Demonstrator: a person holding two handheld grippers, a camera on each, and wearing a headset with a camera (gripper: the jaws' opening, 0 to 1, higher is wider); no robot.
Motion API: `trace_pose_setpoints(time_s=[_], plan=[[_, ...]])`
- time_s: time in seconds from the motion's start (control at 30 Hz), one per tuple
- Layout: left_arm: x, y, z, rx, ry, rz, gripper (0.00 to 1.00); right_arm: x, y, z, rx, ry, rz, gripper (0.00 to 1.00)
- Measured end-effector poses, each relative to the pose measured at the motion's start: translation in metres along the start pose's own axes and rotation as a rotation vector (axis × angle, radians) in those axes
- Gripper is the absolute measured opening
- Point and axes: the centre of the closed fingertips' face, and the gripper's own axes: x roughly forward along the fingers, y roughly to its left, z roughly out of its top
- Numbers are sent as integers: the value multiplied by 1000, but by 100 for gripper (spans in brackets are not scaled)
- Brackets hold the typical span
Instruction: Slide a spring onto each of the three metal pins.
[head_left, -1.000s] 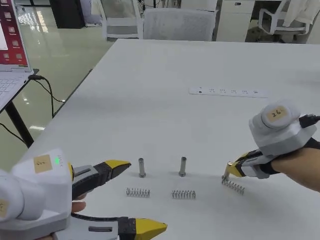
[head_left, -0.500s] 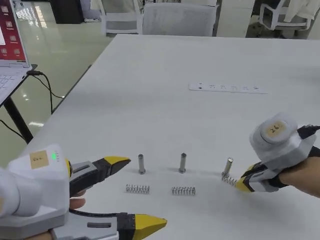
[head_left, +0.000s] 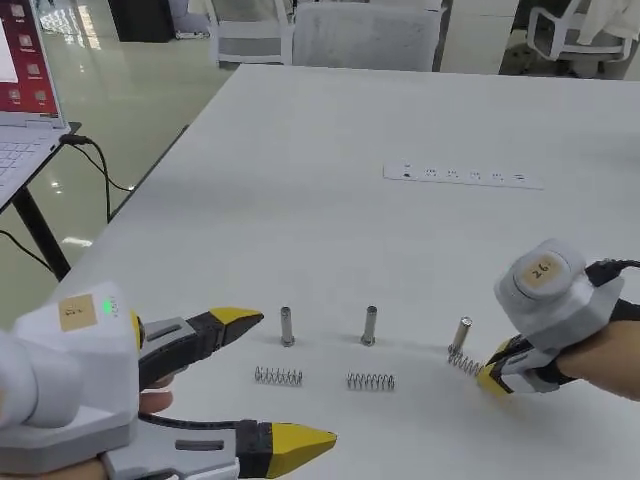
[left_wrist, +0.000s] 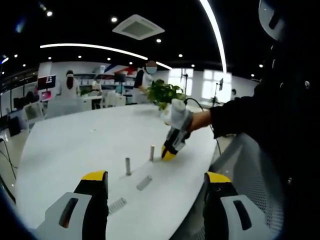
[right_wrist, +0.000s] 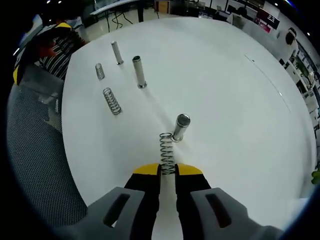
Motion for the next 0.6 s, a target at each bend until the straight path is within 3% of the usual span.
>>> trace_pose_setpoints(time_s=[0.3, 0.6], plan=[[0, -2, 0, 9, 3, -9, 74, -2, 3, 0, -26, 1, -15, 8], [1, -1, 5, 18, 2, -19, 73, -21, 17, 1, 23, -20, 33, 7]])
